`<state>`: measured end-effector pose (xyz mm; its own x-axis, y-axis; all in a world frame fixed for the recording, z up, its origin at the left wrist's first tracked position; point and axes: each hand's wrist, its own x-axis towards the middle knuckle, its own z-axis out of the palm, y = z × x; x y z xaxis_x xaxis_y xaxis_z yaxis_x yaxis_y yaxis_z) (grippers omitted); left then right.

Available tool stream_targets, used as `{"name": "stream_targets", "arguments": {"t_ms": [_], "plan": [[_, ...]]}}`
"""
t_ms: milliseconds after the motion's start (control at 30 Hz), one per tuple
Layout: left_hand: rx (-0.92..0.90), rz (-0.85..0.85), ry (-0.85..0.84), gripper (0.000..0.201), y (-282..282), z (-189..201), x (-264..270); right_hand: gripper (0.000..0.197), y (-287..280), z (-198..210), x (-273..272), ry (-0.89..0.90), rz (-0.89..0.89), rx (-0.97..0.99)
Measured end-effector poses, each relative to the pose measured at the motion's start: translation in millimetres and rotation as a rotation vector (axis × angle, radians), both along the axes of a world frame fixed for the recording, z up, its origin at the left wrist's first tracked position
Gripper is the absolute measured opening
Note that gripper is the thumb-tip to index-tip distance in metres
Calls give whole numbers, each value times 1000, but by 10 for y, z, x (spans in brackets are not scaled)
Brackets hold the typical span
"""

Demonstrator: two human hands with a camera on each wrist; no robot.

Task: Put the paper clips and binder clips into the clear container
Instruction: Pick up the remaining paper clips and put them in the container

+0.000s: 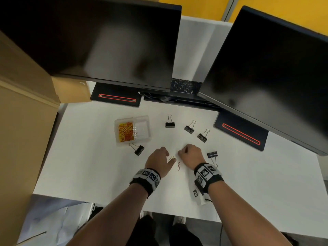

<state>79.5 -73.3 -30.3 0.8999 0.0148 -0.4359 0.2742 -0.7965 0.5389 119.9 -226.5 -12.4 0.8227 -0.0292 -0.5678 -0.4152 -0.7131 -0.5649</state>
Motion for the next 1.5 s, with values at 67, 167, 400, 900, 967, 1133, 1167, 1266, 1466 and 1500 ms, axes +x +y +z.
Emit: {"name": "stream_targets", "arguments": {"t_ms": [67,167,400,900,967,1133,1167,1266,1466,1500], "plan": [[30,-9,-21,29,-38,-41,-8,11,-103,35,-26,53,-301,322],[54,-16,-37,24,-82,-56,2,11,-244,61,-95,176,-575,625],[189,-177,-61,32,-162,-94,-42,24,-119,20,-381,-8,102,-45],[-809,530,373,19,201,1,-53,7,103,-32,-469,-39,337,-205],[-827,584,384,20,197,27,-61,9,82,-27,-481,-88,332,-163],[-872,683,430,18,191,89,-34,16,-46,-6,-471,-101,167,1],[-878,695,436,21,201,92,-29,13,-93,10,-466,-103,81,18],[-834,758,455,34,223,91,-31,19,-225,-14,-443,-135,27,5],[-855,796,434,40,197,149,-38,37,-121,-48,-316,-61,239,-126],[-872,802,427,42,193,160,-32,39,-85,-49,-302,-26,221,-160]]}}
